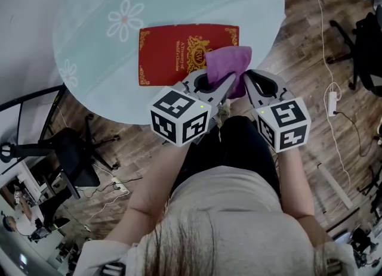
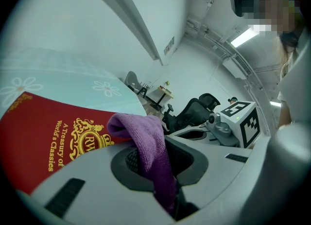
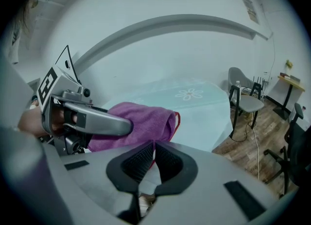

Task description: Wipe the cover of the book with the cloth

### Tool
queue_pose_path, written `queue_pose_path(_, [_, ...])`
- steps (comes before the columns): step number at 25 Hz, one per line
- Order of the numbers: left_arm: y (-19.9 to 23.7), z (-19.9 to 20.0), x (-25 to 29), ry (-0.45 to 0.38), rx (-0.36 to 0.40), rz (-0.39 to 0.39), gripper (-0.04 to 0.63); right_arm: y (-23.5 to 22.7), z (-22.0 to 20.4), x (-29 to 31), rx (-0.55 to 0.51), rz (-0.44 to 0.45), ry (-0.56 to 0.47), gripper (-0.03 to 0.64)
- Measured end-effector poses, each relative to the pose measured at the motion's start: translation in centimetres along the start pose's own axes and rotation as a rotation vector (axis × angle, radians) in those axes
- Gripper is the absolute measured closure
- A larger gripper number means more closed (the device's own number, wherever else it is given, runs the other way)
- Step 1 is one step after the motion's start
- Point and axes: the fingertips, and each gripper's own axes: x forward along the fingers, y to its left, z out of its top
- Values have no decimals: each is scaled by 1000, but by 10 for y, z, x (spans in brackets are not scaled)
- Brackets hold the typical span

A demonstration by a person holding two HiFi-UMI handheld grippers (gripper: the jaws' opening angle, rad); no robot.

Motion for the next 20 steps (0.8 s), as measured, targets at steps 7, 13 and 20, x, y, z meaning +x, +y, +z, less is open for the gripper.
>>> queue_pose_path(7, [10, -11, 2, 14, -4, 52, 532, 5, -1, 6, -35, 42, 17, 592])
queue_pose_path(13, [17, -16, 1, 18, -1, 88, 532, 15, -5, 9, -43, 68, 29, 592])
queue_pose_path(20, [22, -19, 0, 30, 0, 96, 531, 21, -7, 12, -53, 78, 49, 592])
